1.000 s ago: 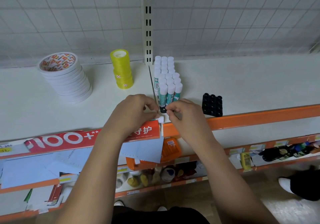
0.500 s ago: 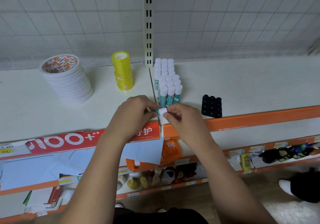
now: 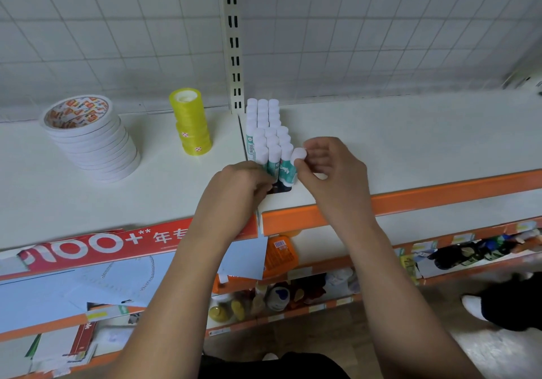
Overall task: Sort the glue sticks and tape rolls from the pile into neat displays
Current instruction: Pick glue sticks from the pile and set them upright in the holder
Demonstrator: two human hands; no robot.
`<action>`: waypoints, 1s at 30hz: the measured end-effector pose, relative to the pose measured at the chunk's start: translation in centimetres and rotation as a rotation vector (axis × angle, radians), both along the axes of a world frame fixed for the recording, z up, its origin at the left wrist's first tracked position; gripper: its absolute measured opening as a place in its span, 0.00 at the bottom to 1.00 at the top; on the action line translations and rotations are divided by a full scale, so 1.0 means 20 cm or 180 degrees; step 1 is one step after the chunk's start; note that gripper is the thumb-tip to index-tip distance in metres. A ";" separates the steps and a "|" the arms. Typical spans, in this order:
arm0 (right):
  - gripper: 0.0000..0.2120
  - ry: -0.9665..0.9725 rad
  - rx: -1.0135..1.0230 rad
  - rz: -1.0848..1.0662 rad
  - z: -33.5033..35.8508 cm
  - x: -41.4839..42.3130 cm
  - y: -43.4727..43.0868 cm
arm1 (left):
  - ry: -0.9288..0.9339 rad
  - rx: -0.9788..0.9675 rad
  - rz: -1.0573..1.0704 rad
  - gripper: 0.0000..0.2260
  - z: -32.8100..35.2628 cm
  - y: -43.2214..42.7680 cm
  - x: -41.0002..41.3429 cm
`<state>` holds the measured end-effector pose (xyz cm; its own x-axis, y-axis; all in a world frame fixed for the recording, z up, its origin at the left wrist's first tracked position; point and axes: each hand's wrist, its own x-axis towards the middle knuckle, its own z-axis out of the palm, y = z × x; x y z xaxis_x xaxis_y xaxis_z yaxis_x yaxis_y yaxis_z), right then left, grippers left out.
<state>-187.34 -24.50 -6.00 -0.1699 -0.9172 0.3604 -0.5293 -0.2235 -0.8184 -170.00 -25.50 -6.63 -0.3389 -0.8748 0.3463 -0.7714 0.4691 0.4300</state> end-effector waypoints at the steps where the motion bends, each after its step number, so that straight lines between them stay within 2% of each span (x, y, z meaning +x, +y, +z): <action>1: 0.10 0.0028 -0.0008 -0.0003 0.00 0.00 -0.01 | -0.0051 0.0009 0.0006 0.07 -0.01 0.00 -0.01; 9: 0.09 0.0132 -0.0001 0.0104 -0.05 0.03 -0.03 | -0.0244 0.0264 0.0115 0.10 -0.05 -0.01 -0.03; 18: 0.08 0.0313 -0.0244 -0.0052 -0.14 0.10 -0.03 | -0.0305 0.0254 0.0203 0.10 -0.07 0.00 -0.06; 30: 0.07 0.0123 -0.0132 -0.0157 -0.14 0.08 -0.04 | -0.0317 0.0301 0.0365 0.09 -0.07 0.01 -0.08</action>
